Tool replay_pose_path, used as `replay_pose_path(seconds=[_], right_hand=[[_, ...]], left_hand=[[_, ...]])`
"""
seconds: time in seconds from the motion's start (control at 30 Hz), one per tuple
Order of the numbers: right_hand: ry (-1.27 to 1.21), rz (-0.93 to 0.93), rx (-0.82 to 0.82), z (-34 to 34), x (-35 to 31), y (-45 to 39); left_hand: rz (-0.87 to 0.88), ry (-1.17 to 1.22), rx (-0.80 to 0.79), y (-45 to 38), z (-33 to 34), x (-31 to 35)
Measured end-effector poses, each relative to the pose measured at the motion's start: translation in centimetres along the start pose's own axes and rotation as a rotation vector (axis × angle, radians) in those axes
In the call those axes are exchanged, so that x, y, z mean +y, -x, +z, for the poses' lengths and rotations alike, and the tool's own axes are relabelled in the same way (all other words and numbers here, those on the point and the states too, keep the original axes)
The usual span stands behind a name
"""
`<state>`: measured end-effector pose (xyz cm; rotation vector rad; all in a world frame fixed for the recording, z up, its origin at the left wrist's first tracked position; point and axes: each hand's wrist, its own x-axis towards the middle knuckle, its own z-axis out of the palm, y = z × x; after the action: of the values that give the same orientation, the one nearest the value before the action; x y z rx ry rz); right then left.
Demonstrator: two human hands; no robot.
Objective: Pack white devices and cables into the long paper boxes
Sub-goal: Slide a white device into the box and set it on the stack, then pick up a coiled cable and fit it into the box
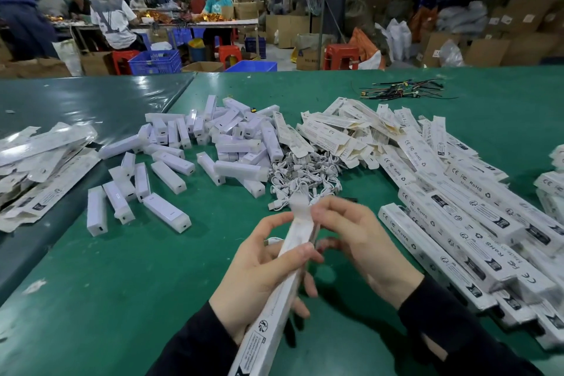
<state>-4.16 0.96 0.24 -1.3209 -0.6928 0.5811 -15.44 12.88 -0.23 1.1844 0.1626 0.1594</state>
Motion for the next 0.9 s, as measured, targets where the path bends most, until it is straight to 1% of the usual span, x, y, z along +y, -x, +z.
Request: replay_pose_path(seconds=[0.03, 0.07, 0.1, 0.13, 0.2, 0.27, 0.3, 0.37, 0.43, 0.5, 0.6, 0.67, 0.7, 0.73, 0.8, 0.9], right_hand=[[-0.024, -0.004, 0.138, -0.3, 0.2, -0.2], [0.018, -0.014, 0.244, -0.6, 0.3, -0.4], [0.148, -0.035, 0.301, -0.9, 0.5, -0.5], [0.333, -0.064, 0.309, -1.0, 0.7, -0.4], [0.688, -0.124, 0.212, -1.0, 1.3, 0.0], [0.962, -0.141, 0.059, -0.4, 2.0, 0.4], [1.084, -0.141, -0.001, 0.0, 2.4, 0.4], [1.261, -0.121, -0.046, 0.8, 3.2, 0.3], [1.272, -0.150, -0.043, 1.2, 3.2, 0.1], [1.132, -0.230, -0.002, 0.9, 3.0, 0.1], [0.933, -0.296, 0.128, -0.2, 2.2, 0.1], [0.940, -0.311, 0.162, -0.5, 1.9, 0.0], [0.974, -0.300, 0.152, -0.7, 1.8, -0.1], [1.002, -0.268, 0.111, -0.9, 1.7, -0.2], [0.990, -0.156, -0.031, -2.0, 1.0, -0.1], [0.976, 0.108, -0.285, -4.1, -0.4, 0.3]], left_hand=[[0.008, -0.003, 0.057, -0.1, -0.1, 0.1], [0.016, 0.007, 0.122, -0.3, -0.4, 0.3], [0.021, 0.036, 0.190, -0.4, -0.7, 0.5], [0.018, 0.078, 0.258, -0.6, -1.2, 0.7], [0.000, 0.167, 0.375, -0.8, -1.9, 1.1], [-0.001, 0.234, 0.466, -0.9, -2.6, 1.1], [0.002, 0.242, 0.493, -0.9, -2.8, 1.1], [-0.001, 0.197, 0.517, -1.1, -2.9, 0.9], [-0.002, 0.119, 0.531, -1.2, -2.8, 0.5], [-0.011, 0.070, 0.555, -1.4, -2.8, 0.3], [-0.048, 0.064, 0.564, -1.4, -3.1, 0.4], [-0.087, 0.059, 0.531, -1.4, -3.1, 0.4], [-0.103, 0.049, 0.510, -1.4, -3.0, 0.3], [-0.112, 0.038, 0.494, -1.3, -3.0, 0.2], [-0.117, 0.021, 0.486, -1.3, -2.9, 0.2], [-0.108, 0.021, 0.492, -1.3, -3.2, 0.3]])
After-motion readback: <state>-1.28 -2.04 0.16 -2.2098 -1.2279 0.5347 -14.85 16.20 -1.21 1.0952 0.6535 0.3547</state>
